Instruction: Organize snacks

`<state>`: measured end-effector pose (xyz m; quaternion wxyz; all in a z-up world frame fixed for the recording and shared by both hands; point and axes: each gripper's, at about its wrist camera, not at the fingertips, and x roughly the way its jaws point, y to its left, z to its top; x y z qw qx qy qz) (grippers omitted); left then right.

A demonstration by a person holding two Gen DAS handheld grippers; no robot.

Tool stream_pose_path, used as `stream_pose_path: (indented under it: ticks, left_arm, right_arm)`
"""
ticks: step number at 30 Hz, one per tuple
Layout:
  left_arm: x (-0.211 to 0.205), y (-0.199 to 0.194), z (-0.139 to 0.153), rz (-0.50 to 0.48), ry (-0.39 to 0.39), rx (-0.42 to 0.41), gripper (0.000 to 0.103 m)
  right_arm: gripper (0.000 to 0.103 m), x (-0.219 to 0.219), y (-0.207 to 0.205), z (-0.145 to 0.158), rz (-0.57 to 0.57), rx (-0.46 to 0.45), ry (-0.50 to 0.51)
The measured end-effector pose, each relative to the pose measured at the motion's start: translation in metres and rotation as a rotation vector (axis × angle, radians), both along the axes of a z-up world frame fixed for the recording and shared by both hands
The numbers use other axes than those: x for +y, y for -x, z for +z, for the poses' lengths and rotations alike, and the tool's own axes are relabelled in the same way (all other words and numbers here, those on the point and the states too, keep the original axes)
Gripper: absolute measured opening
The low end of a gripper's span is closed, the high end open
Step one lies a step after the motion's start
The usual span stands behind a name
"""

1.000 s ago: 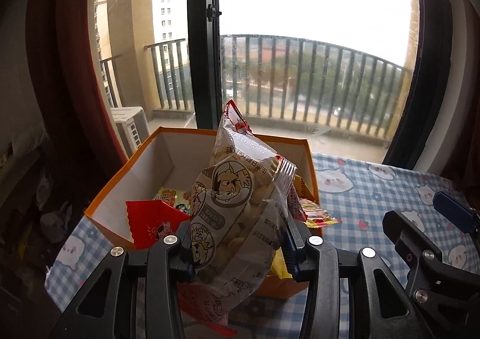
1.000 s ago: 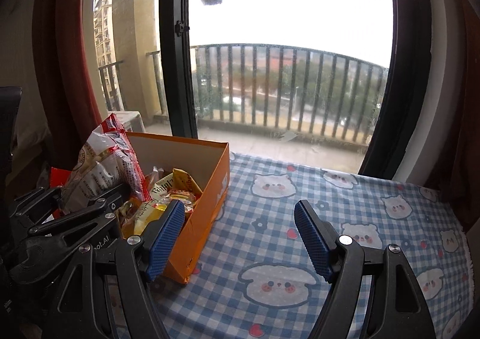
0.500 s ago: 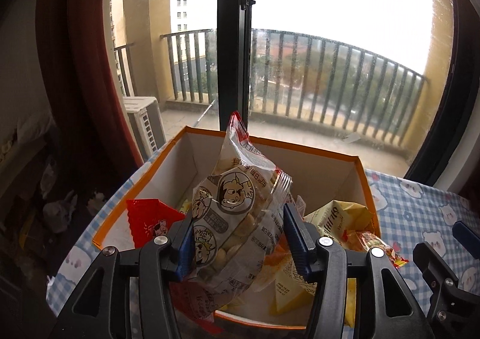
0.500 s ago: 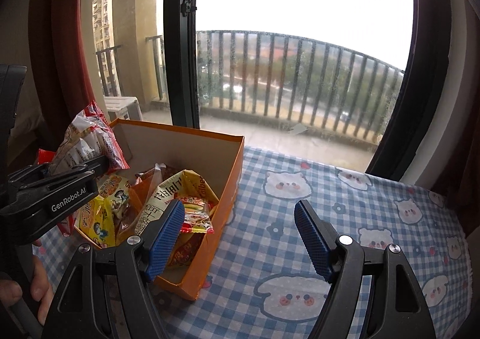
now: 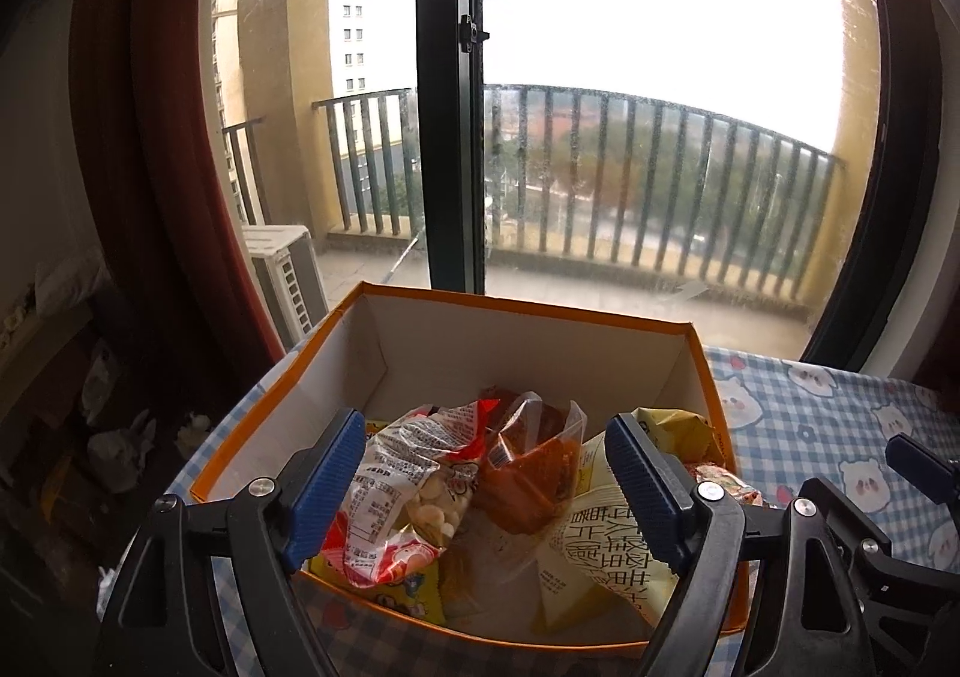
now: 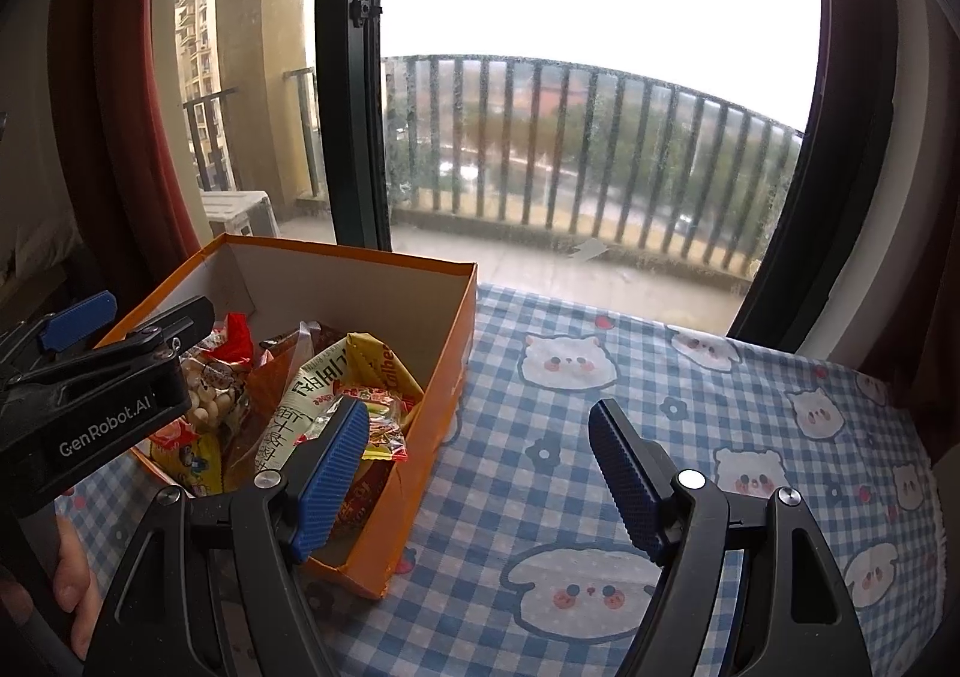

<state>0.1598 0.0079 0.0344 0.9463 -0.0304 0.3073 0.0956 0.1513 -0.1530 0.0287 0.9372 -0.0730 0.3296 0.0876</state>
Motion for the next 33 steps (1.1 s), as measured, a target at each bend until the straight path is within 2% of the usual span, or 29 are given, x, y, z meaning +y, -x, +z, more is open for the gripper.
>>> stream_pose_path:
  ticks: [9, 13, 15, 18, 23, 26, 29, 33]
  left_arm:
    - [-0.012, 0.014, 0.004, -0.028, 0.015, -0.011, 0.089]
    - [-0.025, 0.025, 0.007, -0.065, 0.01, -0.034, 0.099]
    - [-0.035, 0.032, 0.008, -0.084, -0.001, -0.05, 0.1]
    - [-0.047, 0.044, 0.01, -0.104, -0.008, -0.068, 0.101]
    - [-0.064, 0.066, 0.011, -0.142, 0.034, -0.085, 0.103]
    - [-0.076, 0.08, 0.009, -0.165, 0.035, -0.087, 0.103]
    - [-0.089, 0.098, 0.003, -0.191, 0.032, -0.094, 0.103]
    - [-0.103, 0.12, -0.012, -0.202, 0.039, -0.102, 0.103]
  right_arm:
    - [0.078, -0.012, 0.012, 0.003, -0.013, -0.011, -0.013]
    - [0.078, -0.024, 0.023, 0.006, -0.032, -0.026, -0.024]
    - [0.079, -0.032, 0.029, 0.007, -0.044, -0.036, -0.028]
    - [0.088, -0.046, 0.04, 0.007, -0.071, -0.046, -0.031]
    - [0.089, -0.074, 0.063, 0.011, -0.12, -0.071, -0.051]
    - [0.092, -0.089, 0.08, 0.01, -0.147, -0.081, -0.064]
    - [0.094, -0.102, 0.101, 0.006, -0.176, -0.104, -0.037]
    - [0.101, -0.119, 0.128, -0.006, -0.193, -0.126, -0.05]
